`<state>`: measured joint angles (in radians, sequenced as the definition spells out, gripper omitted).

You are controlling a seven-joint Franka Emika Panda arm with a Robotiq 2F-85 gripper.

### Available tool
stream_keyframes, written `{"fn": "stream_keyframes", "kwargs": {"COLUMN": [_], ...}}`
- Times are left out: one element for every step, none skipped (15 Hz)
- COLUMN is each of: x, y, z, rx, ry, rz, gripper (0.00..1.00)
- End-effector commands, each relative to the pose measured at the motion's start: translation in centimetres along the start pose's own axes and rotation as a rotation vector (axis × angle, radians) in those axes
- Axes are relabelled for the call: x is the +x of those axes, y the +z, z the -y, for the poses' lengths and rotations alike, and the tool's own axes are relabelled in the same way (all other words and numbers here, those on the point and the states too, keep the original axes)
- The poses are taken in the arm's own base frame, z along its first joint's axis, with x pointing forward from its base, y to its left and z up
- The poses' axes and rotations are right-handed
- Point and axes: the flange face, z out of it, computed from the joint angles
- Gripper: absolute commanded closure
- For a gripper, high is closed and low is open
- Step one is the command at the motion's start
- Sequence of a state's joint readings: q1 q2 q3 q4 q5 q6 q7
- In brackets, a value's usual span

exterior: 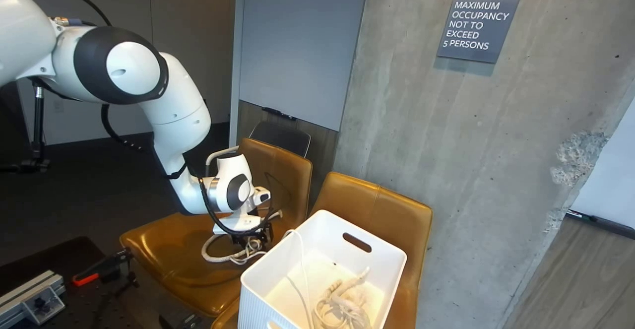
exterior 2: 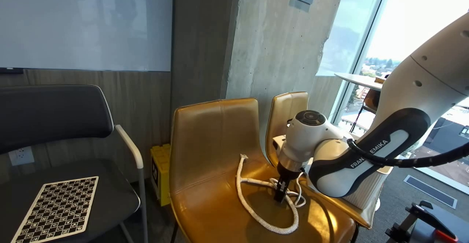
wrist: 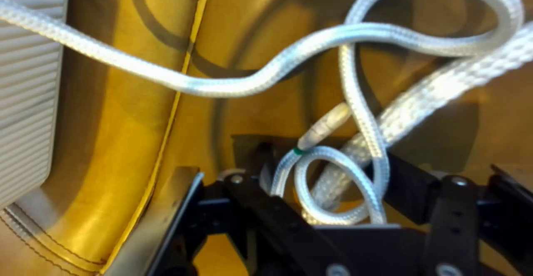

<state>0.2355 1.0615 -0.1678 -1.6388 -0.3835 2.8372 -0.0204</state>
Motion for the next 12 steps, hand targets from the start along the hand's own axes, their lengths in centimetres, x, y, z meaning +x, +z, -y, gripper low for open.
{"fn": "stream_keyframes", "kwargs": {"x": [-0.1, -0.1, -0.1, -0.2, -0.2, -0.2, -0.2, -0.3, -0.3, -0.4, -0.4, -0.5], "y": [0.9, 0.9, 0.8, 0.5, 0.4, 0.2, -0.2, -0.7, -1.0, -1.7, -2.4, -3.2], "z": [0.1, -0.1, -0.2, -0.3, -0.3, -0.3, -0.1, 0.3, 0.6, 1.2, 1.9, 2.6], "rx": [-0.017, -0.024, -0.029, -0.033, -0.039, -0.043, -0.049, -0.053, -0.058, -0.064, -0.068, -0.07], "ry": [0.014, 0.014, 0.014, 0.014, 0.014, 0.013, 0.012, 0.01, 0.007, 0.003, -0.004, -0.01], "rz": [0.026, 0.026, 0.027, 0.028, 0.028, 0.029, 0.034, 0.037, 0.038, 0.039, 0.039, 0.039], "gripper": [0.71, 0.8, 0.87, 0.93, 0.99, 1.0, 1.0, 0.98, 0.98, 0.98, 0.98, 0.98]}}
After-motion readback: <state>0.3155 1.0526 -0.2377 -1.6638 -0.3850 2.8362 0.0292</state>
